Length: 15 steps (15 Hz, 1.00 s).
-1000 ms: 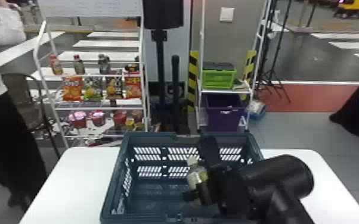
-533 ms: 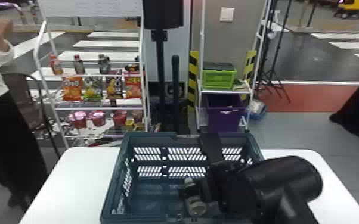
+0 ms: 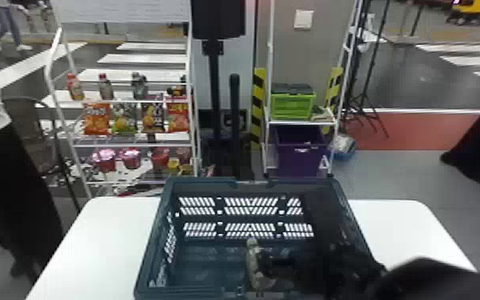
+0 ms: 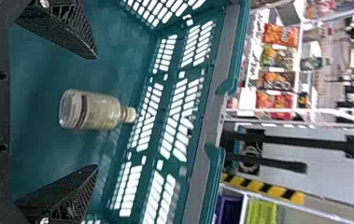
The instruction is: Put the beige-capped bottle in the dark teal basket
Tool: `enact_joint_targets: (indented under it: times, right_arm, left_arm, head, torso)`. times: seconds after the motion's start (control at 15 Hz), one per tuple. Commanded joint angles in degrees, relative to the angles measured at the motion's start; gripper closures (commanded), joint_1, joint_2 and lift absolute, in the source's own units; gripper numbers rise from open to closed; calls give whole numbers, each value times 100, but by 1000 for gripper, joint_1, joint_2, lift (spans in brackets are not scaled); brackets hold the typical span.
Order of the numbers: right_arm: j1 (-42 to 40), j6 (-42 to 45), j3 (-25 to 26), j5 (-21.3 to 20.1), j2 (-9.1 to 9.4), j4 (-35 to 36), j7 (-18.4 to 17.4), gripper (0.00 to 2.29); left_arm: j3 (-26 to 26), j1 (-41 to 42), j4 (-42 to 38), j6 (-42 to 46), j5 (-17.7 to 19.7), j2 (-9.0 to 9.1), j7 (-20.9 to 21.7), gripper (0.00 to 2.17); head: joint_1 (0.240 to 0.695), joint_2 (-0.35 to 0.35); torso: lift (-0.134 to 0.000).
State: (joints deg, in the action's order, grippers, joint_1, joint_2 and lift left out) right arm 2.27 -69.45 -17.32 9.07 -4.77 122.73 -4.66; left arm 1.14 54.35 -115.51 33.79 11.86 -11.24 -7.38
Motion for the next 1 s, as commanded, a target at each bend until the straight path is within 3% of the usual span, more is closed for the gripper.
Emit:
enact_joint_targets:
  times: [0.0, 0.2, 0.47, 0.93]
  right_arm:
    - [-938, 832, 353, -2, -323, 646, 9, 46]
    - [-2081, 2431, 783, 95, -586, 1007, 53, 46]
    - [-3373, 4400, 1240, 95, -586, 963, 123, 46]
    - [-4533, 7318, 1249, 51, -578, 269, 140, 49]
  left_arm:
    - [-8, -4, -42, -18, 1, -1, 0, 157]
    - [-8, 5, -86, -35, -8, -9, 0, 157]
    - [-26, -4, -121, -123, -35, -1, -9, 157]
    - [-61, -13, -165, -141, -79, -27, -44, 157]
  head:
    - [499, 0]
    - [499, 0]
    - [499, 0]
    - [499, 0]
  torso:
    - [0]
    - [0]
    - [0]
    - [0]
